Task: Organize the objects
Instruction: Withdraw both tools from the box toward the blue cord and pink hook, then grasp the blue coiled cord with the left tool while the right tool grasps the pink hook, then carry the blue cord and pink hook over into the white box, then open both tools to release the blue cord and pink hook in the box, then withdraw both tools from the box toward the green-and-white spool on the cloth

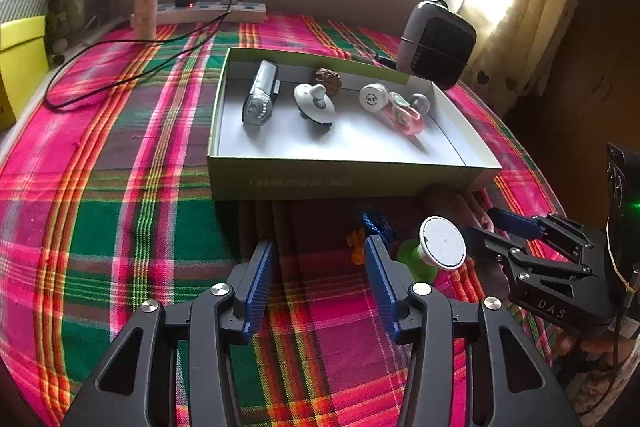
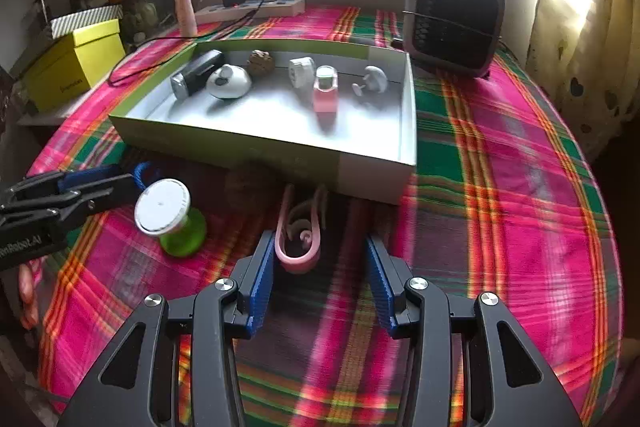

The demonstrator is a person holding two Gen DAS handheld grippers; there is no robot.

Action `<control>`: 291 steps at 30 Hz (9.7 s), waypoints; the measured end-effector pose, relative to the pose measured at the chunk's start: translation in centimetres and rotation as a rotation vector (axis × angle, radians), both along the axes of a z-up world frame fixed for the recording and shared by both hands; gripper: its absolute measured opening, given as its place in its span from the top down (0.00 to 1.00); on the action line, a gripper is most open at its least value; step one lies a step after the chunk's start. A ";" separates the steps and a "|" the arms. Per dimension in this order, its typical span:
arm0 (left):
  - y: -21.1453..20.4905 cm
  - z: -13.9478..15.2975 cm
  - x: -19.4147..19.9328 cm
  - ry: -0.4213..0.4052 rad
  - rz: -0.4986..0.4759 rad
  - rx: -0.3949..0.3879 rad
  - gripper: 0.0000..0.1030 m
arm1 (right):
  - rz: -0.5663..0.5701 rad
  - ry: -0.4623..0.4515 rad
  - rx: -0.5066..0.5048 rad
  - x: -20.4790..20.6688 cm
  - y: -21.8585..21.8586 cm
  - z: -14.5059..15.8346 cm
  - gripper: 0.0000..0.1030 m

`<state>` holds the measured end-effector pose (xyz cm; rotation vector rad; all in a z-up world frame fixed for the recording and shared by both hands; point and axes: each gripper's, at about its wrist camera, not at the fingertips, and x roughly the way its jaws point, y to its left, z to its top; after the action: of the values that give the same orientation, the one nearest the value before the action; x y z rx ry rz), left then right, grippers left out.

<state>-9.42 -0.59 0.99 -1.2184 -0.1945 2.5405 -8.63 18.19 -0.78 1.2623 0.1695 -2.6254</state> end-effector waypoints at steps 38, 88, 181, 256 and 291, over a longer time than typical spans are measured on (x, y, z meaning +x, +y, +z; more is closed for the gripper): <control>2.7 -0.1 -1.5 0.030 -0.143 -0.146 0.50 | 0.026 -0.002 0.000 -0.8 -0.2 0.0 0.57; 1.8 -0.1 -1.9 0.039 -0.049 -0.159 0.84 | 0.055 0.006 0.004 -0.9 -0.7 0.1 0.76; 2.0 1.2 -10.0 0.044 -0.010 -0.142 0.84 | 0.201 -0.014 -0.034 -11.1 -5.3 0.9 0.76; 0.4 3.5 -6.1 0.091 0.033 -0.112 0.62 | 0.155 0.056 -0.048 -7.4 -4.7 2.9 0.63; 2.2 4.4 3.0 0.140 -0.051 -0.043 0.54 | 0.061 0.119 -0.076 1.4 -1.5 3.5 0.63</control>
<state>-6.45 1.57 5.35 -1.0412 -0.0755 2.5856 -7.22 16.64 2.70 1.0607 0.1250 -2.6289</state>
